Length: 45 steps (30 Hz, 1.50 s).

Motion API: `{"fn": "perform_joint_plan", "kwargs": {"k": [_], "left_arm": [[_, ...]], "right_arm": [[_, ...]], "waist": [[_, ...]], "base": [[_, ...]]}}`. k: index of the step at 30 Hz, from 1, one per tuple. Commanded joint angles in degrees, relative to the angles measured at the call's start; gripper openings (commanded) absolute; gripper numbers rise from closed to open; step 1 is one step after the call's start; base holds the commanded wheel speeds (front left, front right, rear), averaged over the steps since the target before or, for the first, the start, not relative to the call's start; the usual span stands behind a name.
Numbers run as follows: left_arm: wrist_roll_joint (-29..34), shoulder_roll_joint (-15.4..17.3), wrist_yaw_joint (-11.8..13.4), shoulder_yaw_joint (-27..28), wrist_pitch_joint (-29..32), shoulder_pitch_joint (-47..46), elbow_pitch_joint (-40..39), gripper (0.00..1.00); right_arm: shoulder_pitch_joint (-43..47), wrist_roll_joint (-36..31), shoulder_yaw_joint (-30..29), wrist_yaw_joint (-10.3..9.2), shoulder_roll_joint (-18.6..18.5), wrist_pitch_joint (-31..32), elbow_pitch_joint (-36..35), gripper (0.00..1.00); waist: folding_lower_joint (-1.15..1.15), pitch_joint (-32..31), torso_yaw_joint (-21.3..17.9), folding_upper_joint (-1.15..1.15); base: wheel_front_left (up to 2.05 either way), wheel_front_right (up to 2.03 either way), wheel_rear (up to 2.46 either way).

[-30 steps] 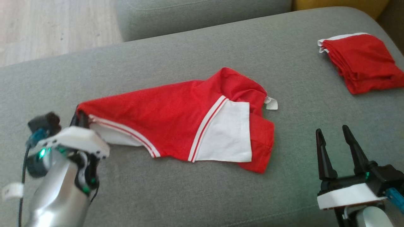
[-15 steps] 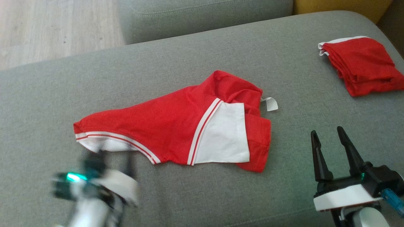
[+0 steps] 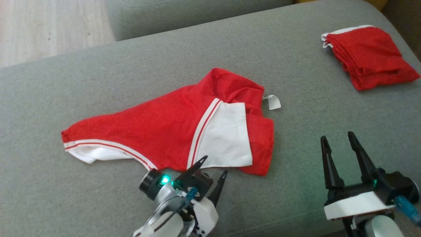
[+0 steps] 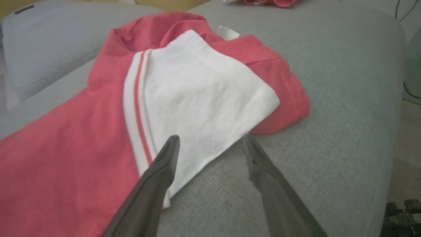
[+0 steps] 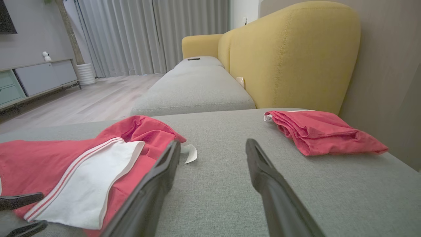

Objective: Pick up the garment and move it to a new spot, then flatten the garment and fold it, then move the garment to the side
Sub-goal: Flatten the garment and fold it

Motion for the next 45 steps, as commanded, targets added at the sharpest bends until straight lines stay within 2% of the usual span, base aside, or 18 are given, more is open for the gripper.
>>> {"fn": "perform_joint_plan", "kwargs": {"k": [1, 5, 16, 28, 29, 30, 31, 32, 39, 42, 44, 45], "left_arm": [[0.5, -0.6, -0.2, -0.5, 0.8, -3.6, 0.7, 1.00], [-0.2, -0.7, 0.3, -2.6, 1.5, -5.5, 2.6, 1.00], [-4.9, -0.8, 4.8, -10.3, 1.6, -9.9, 3.9, 1.00], [-8.4, -0.8, 7.0, -16.7, 0.5, -15.1, 6.6, 1.00], [-8.7, -0.8, 7.2, -17.1, 0.3, -15.4, 6.5, 0.88], [-9.1, -0.8, 7.3, -17.5, 0.0, -15.6, 6.4, 0.45], [-9.5, -0.8, 7.5, -17.9, -0.2, -15.8, 6.4, 0.31], [-9.8, -0.8, 7.5, -18.4, -0.3, -16.0, 6.4, 0.00], [-11.5, -0.8, 7.6, -21.3, -1.5, -17.3, 7.9, 0.00], [-10.0, -0.8, 7.9, -23.6, -1.8, -18.2, 8.5, 0.00], [-8.6, -0.8, 8.3, -24.8, -1.4, -18.6, 9.8, 0.90], [-7.8, -0.8, 8.7, -25.2, -1.2, -18.9, 10.5, 1.00]], "right_arm": [[-2.7, 0.5, 1.2, -0.04, -1.2, -0.6, -1.5, 1.00], [-3.1, 0.6, 1.4, -0.04, -1.2, -0.6, -1.3, 1.00], [-3.5, 0.8, 1.0, -0.04, -1.0, -0.6, -1.2, 1.00], [-4.6, 1.3, 1.6, -0.04, -1.4, -0.6, -1.1, 1.00], [-4.6, 1.4, 1.5, -0.04, -1.5, -0.6, -1.1, 1.00], [-4.6, 1.4, 1.4, -0.04, -1.6, -0.6, -1.1, 1.00], [-4.5, 1.4, 1.3, -0.04, -1.6, -0.6, -1.0, 1.00], [-4.5, 1.3, 1.3, -0.04, -1.6, -0.6, -1.0, 1.00], [-4.3, 1.2, 1.4, -0.04, -1.6, -0.6, -0.9, 1.00], [-4.2, 1.2, 1.3, -0.04, -1.9, -0.6, -1.0, 1.00], [-4.1, 1.2, 1.4, -0.04, -2.0, -0.6, -1.0, 1.00], [-4.2, 1.2, 1.4, -0.04, -2.1, -0.6, -1.0, 1.00]], "waist": [[0.00, 0.6, -0.8, 0.00], [0.00, 1.1, -1.7, 0.00], [0.00, 1.8, -2.2, 0.00], [0.00, 3.2, -2.8, 0.00], [0.00, 3.2, -2.8, 0.00], [0.00, 3.2, -2.8, 0.00], [0.00, 3.2, -2.8, 0.00], [0.00, 3.1, -2.8, 0.00], [0.00, 2.6, -2.5, 0.00], [0.00, 2.6, -2.2, 0.00], [0.00, 2.7, -2.1, 0.00], [0.00, 2.8, -2.1, 0.00]], "base": [[0.00, 0.00, 0.00], [0.00, 0.00, 0.00], [0.00, 0.00, 0.00], [0.00, 0.00, 0.00], [0.00, 0.00, 0.00], [0.00, 0.00, 0.00], [0.00, 0.00, 0.00], [0.00, 0.00, 0.00], [0.00, 0.00, 0.00], [0.00, 0.00, 0.00], [0.00, 0.00, 0.00], [0.00, 0.00, 0.00]]}}
